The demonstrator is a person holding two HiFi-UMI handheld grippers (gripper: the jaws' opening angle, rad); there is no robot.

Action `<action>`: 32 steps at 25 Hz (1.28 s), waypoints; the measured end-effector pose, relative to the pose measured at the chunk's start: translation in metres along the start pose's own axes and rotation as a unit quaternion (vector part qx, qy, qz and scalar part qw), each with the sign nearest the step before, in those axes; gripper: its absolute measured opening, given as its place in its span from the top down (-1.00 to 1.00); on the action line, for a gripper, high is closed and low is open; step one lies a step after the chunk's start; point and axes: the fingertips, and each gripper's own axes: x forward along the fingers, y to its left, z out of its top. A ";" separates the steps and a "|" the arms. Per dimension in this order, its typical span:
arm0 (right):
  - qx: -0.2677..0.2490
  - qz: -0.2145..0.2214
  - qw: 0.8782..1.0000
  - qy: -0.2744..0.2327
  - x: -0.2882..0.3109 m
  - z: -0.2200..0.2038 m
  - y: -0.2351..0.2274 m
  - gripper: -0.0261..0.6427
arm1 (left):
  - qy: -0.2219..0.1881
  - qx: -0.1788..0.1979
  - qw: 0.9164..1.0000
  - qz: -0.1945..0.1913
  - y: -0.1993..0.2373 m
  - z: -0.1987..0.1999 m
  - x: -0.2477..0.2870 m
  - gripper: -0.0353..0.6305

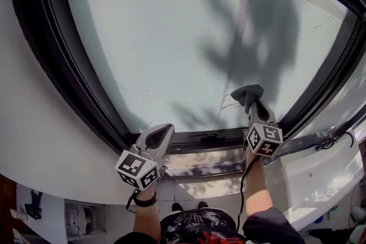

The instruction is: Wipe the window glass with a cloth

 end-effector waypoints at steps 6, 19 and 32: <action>-0.003 -0.149 0.989 0.019 -0.010 -0.001 -0.176 0.87 | 0.001 0.002 1.000 -0.019 -0.018 0.001 0.019 0.91; 0.030 -0.198 0.979 0.022 -0.024 -0.016 -0.255 0.88 | 0.006 0.010 1.000 0.001 -0.017 0.003 0.020 0.91; 0.028 0.075 0.996 -0.026 0.006 0.006 0.022 0.87 | -0.004 -0.002 0.997 0.073 0.017 -0.001 -0.027 0.91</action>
